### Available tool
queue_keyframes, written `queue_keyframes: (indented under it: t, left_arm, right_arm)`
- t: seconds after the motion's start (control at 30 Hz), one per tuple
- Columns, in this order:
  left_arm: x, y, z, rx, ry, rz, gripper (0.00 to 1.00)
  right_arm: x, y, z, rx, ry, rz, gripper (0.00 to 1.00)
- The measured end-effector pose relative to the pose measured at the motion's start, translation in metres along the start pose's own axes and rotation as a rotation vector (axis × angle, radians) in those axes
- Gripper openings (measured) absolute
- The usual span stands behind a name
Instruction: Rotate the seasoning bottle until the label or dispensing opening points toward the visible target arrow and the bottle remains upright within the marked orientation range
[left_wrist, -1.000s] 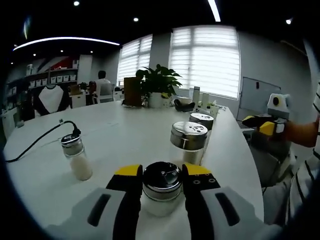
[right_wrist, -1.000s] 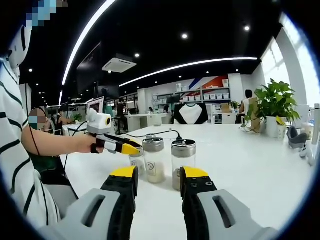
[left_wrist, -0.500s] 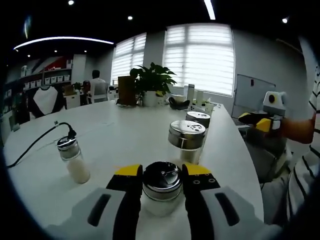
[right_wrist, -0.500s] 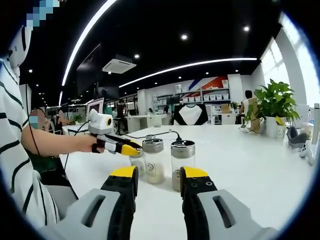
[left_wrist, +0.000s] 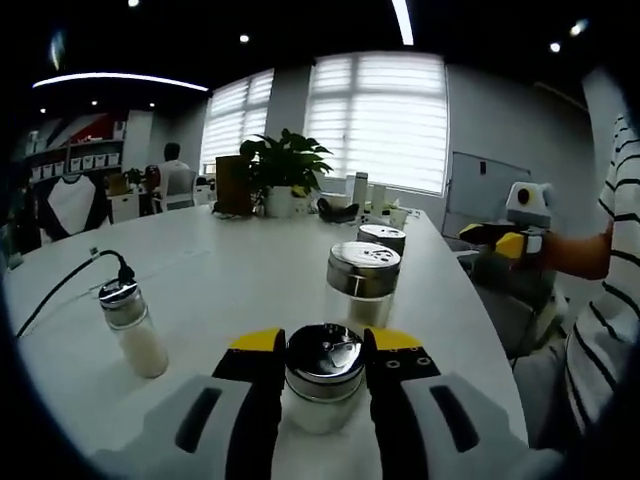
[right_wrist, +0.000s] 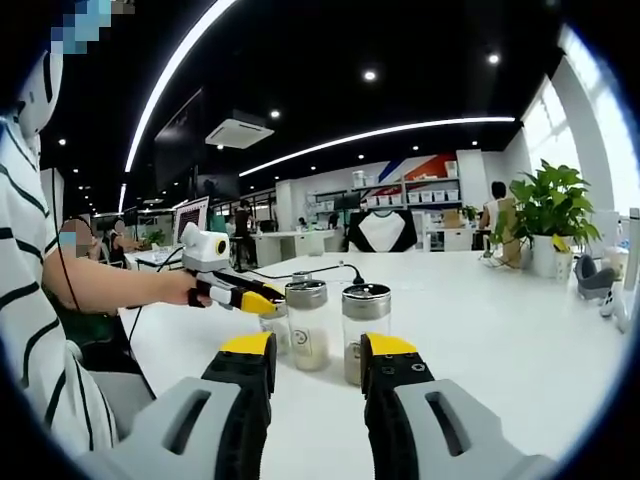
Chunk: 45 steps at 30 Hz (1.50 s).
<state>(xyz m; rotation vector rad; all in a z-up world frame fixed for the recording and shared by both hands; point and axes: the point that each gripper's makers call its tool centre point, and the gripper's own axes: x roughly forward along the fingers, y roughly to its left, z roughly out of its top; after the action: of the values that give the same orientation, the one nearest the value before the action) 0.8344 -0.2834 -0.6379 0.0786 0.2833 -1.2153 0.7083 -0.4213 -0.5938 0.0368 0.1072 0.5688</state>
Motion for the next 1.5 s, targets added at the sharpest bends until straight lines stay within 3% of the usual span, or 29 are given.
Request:
queue_keyframes:
  t: [0.2,0.33,0.43,0.8,1.2,1.5]
  left_arm:
    - [0.001,-0.001,0.001,0.000,0.000,-0.032,0.33]
    - [-0.002,0.005,-0.002,-0.017,0.007,0.010,0.40]
    - [-0.008,0.002,0.013,-0.074,-0.077,0.004,0.41]
    - [-0.037,0.010,0.021,-0.060,-0.123,0.117,0.37]
    - [-0.072,0.017,0.039,-0.128,-0.249,0.233,0.33]
    - [-0.100,0.016,0.043,-0.101,-0.299,0.282,0.33]
  right_arm:
    - [0.001,0.000,0.000,0.000,-0.001,-0.001,0.32]
    - [0.001,-0.001,0.000,-0.001,0.000,-0.001,0.33]
    - [0.001,-0.001,0.000,-0.007,0.002,-0.002,0.33]
    - [0.003,0.000,0.002,-0.013,-0.001,0.005,0.34]
    - [0.004,-0.001,0.006,-0.049,-0.008,-0.011,0.37]
    - [0.006,-0.001,0.012,-0.059,-0.027,-0.016,0.38]
